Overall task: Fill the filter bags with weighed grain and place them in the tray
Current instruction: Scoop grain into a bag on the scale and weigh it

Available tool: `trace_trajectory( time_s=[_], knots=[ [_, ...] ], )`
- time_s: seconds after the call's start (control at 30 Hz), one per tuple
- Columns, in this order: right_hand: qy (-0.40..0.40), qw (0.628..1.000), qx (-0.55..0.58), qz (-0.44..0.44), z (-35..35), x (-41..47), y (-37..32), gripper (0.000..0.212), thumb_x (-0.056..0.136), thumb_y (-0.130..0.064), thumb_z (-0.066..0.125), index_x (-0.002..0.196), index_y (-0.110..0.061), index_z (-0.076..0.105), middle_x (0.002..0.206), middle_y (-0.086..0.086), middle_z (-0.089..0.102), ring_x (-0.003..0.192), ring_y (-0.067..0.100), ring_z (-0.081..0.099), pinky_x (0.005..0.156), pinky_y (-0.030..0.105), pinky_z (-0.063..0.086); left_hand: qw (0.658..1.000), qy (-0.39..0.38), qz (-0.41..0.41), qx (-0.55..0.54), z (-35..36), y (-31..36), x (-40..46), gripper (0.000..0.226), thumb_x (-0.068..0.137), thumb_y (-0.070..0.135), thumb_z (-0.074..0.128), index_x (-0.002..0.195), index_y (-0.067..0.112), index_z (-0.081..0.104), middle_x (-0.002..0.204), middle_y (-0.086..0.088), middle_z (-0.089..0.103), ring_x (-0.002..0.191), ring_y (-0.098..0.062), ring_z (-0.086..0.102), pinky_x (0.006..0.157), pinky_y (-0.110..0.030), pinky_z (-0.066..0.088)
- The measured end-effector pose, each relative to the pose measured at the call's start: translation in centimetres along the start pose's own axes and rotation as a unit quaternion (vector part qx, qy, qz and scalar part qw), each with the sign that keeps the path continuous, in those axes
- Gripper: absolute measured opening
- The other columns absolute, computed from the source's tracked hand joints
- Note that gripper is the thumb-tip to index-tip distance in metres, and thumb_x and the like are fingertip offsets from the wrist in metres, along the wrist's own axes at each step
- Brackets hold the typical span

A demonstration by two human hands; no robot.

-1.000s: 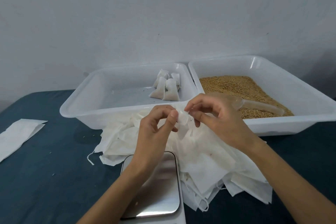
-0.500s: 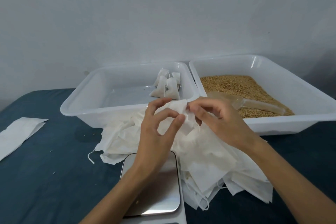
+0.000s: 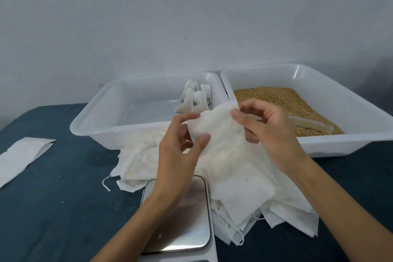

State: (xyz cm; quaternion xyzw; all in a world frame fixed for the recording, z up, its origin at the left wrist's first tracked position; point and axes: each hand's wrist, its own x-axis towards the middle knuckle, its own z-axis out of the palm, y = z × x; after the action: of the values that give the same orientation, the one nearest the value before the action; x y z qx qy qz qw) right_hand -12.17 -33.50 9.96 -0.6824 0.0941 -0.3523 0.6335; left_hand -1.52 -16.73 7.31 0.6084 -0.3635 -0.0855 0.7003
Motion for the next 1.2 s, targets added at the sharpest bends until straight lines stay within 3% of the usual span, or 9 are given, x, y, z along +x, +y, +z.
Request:
trace_trajectory(
  time_s=[0.13, 0.27, 0.5, 0.63, 0.87, 0.93, 1.03, 1.1, 1.2],
  knots=[
    [-0.039, 0.998, -0.042, -0.005, -0.4, 0.1, -0.1, 0.029, 0.094, -0.027, 0.066, 0.102, 0.001, 0.061, 0.087, 0.004, 0.076, 0.037, 0.016, 0.037, 0.04, 0.027, 0.028, 1.0, 0.0, 0.027, 0.002, 0.2, 0.1, -0.3, 0.038, 0.098, 0.005, 0.07, 0.114, 0.039, 0.065, 0.092, -0.007, 0.072, 0.084, -0.028, 0.069, 0.072, -0.035, 0.06],
    [-0.1, 0.99, -0.1, 0.001, -0.5, 0.0, 0.0, 0.044, 0.095, -0.027, 0.066, 0.101, 0.016, 0.061, 0.089, 0.007, 0.079, 0.035, 0.016, 0.048, 0.04, 0.027, 0.034, 0.999, 0.025, 0.032, -0.003, -0.1, 0.1, -0.2, 0.02, 0.099, 0.006, 0.069, 0.106, 0.024, 0.075, 0.088, -0.011, 0.07, 0.078, -0.028, 0.065, 0.073, -0.042, 0.058],
    [-0.113, 0.987, -0.109, -0.024, 0.0, -0.3, 0.1, 0.027, 0.091, -0.044, 0.069, 0.094, -0.019, 0.078, 0.074, 0.011, 0.07, 0.042, 0.022, 0.056, 0.041, 0.039, 0.035, 0.998, 0.017, -0.018, -0.061, -0.3, 0.4, 0.3, 0.02, 0.097, 0.001, 0.068, 0.109, 0.014, 0.076, 0.098, -0.001, 0.077, 0.081, -0.016, 0.069, 0.068, -0.024, 0.056],
    [-0.095, 0.991, -0.09, -0.041, 0.0, -0.2, 0.2, 0.029, 0.098, -0.026, 0.063, 0.092, 0.001, 0.071, 0.068, 0.031, 0.061, 0.039, 0.027, 0.06, 0.038, 0.032, 0.035, 0.994, 0.034, -0.049, -0.09, -0.6, 0.4, 0.6, 0.018, 0.098, 0.004, 0.067, 0.109, 0.013, 0.078, 0.102, -0.007, 0.076, 0.086, -0.016, 0.069, 0.074, -0.028, 0.057],
    [-0.051, 0.995, -0.075, -0.042, 0.2, -0.5, 0.2, 0.063, 0.096, -0.036, 0.062, 0.086, 0.026, 0.048, 0.057, 0.04, 0.042, 0.036, 0.03, 0.059, 0.037, 0.041, 0.028, 0.993, 0.055, -0.067, -0.081, -0.7, 0.5, 0.7, 0.023, 0.098, 0.001, 0.066, 0.113, 0.016, 0.076, 0.102, 0.001, 0.076, 0.078, -0.014, 0.067, 0.072, -0.027, 0.057],
    [-0.04, 0.995, -0.083, -0.046, 0.3, -0.5, 0.2, 0.057, 0.097, -0.034, 0.062, 0.087, 0.021, 0.052, 0.056, 0.038, 0.047, 0.035, 0.03, 0.059, 0.035, 0.038, 0.028, 0.997, 0.08, 0.003, 0.009, -0.9, 0.7, 0.7, 0.023, 0.099, 0.007, 0.068, 0.117, 0.021, 0.071, 0.111, 0.007, 0.074, 0.084, -0.01, 0.068, 0.079, -0.028, 0.057],
    [-0.052, 0.99, -0.119, -0.056, 0.7, -0.9, -0.4, 0.027, 0.1, -0.029, 0.062, 0.085, -0.008, 0.068, 0.055, 0.013, 0.064, 0.034, 0.03, 0.058, 0.033, 0.029, 0.028, 0.962, -0.005, 0.165, 0.216, -1.0, 1.1, 0.2, 0.05, 0.091, 0.029, 0.077, 0.137, 0.021, 0.061, 0.138, 0.005, 0.058, 0.128, -0.015, 0.058, 0.106, -0.025, 0.046],
    [-0.09, 0.984, -0.138, -0.061, 1.4, -1.5, -1.1, 0.021, 0.101, -0.033, 0.061, 0.088, -0.02, 0.072, 0.061, 0.008, 0.07, 0.033, 0.028, 0.058, 0.034, 0.024, 0.03, 0.944, -0.081, 0.175, 0.268, -0.4, 0.9, -0.6, 0.071, 0.086, 0.028, 0.079, 0.15, 0.023, 0.049, 0.147, 0.004, 0.051, 0.142, -0.016, 0.045, 0.116, -0.027, 0.037],
    [-0.148, 0.975, -0.156, -0.065, 2.4, -2.6, -2.5, 0.028, 0.099, -0.05, 0.056, 0.085, -0.032, 0.071, 0.051, 0.004, 0.062, 0.034, 0.019, 0.057, 0.043, 0.012, 0.033, 0.954, -0.116, 0.118, 0.251, 0.5, 0.9, -1.3, 0.082, 0.084, -0.001, 0.072, 0.152, 0.03, 0.039, 0.142, 0.005, 0.058, 0.132, -0.015, 0.053, 0.111, -0.036, 0.044]
  ],
)
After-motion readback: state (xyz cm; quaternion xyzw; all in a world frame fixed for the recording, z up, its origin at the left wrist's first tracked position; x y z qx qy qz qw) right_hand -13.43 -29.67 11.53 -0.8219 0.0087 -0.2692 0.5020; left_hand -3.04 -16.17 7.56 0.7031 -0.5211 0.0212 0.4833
